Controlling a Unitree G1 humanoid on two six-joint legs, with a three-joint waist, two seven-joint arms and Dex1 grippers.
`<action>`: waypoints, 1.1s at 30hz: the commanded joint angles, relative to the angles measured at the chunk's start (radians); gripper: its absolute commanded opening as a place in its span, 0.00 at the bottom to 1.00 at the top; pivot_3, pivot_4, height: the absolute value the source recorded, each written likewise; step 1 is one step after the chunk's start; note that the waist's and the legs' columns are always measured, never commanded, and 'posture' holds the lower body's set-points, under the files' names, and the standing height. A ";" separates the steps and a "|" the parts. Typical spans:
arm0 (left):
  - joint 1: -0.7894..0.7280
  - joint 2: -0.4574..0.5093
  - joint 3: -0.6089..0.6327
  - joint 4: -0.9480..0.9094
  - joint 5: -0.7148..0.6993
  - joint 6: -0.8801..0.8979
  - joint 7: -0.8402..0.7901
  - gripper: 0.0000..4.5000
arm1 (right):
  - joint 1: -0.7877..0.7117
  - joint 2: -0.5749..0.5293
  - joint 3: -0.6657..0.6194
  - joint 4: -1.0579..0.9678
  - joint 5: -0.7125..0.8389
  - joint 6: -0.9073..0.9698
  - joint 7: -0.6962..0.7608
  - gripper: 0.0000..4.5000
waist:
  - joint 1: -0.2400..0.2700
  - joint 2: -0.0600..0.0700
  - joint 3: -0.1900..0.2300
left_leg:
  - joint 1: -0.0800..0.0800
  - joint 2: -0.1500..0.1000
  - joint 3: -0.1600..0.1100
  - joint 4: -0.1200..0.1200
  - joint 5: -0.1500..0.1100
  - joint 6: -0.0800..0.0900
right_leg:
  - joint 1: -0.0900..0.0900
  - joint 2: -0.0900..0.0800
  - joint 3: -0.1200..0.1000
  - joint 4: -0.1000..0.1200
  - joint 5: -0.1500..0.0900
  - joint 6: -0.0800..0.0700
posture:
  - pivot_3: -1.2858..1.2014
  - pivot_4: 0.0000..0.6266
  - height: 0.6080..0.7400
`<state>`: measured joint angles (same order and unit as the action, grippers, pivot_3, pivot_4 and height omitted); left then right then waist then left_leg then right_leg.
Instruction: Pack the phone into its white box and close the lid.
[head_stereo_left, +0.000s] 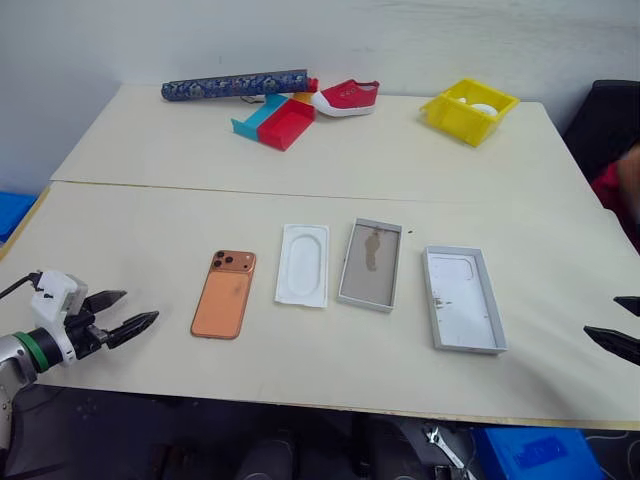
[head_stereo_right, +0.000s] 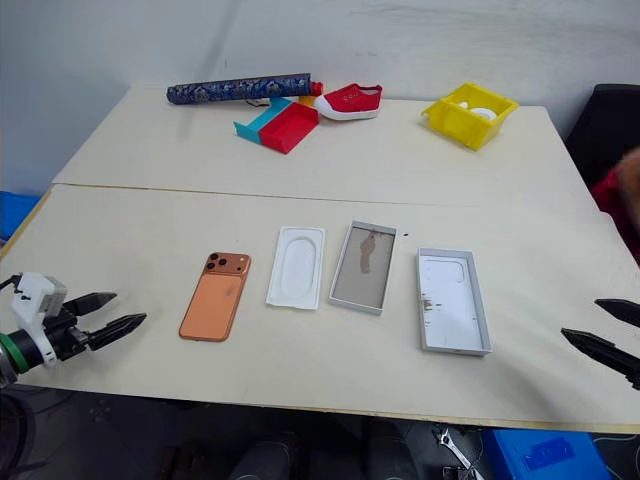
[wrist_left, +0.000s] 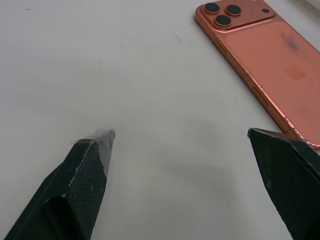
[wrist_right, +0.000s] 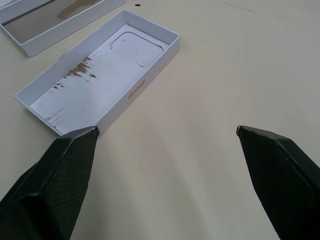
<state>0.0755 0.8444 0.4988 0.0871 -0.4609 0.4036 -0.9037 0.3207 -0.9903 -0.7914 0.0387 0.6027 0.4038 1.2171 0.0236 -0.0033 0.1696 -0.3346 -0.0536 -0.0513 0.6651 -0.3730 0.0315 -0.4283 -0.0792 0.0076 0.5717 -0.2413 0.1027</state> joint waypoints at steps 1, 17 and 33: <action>-0.020 0.011 0.016 -0.013 -0.020 -0.013 -0.024 1.00 | -0.001 0.007 -0.030 -0.043 0.017 0.023 -0.015 1.00 | 0.001 0.000 0.000 | 0.000 0.000 0.000 0.000 0.000 0.000 | 0.000 0.000 0.000 0.000 0.000 0.000 | 0.52 0.24 1.00; -0.027 0.022 0.003 -0.003 0.012 -0.004 -0.003 1.00 | -0.020 0.009 -0.024 -0.105 0.004 0.068 -0.067 1.00 | 0.000 0.000 0.000 | 0.000 0.000 0.000 0.000 0.001 -0.003 | 0.000 0.000 0.000 0.000 0.000 0.000 | 0.52 0.24 1.00; -0.170 0.075 -0.141 -0.250 -0.363 0.681 -0.037 1.00 | -0.088 0.057 0.071 -0.575 0.171 0.244 -0.232 1.00 | 0.001 0.000 0.000 | -0.001 0.000 -0.001 0.001 0.003 -0.005 | 0.000 0.001 -0.001 0.005 0.001 0.001 | 0.52 0.24 1.00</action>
<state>-0.0613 0.8955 0.3710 -0.1473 -0.7756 1.0041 -0.9401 0.2259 -0.9363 -0.7188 -0.4668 0.7354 0.6278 0.9942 0.0243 -0.0038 0.1694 -0.3350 -0.0537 -0.0523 0.6657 -0.3703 0.0265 -0.4284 -0.0785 0.0065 0.5764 -0.2408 0.1037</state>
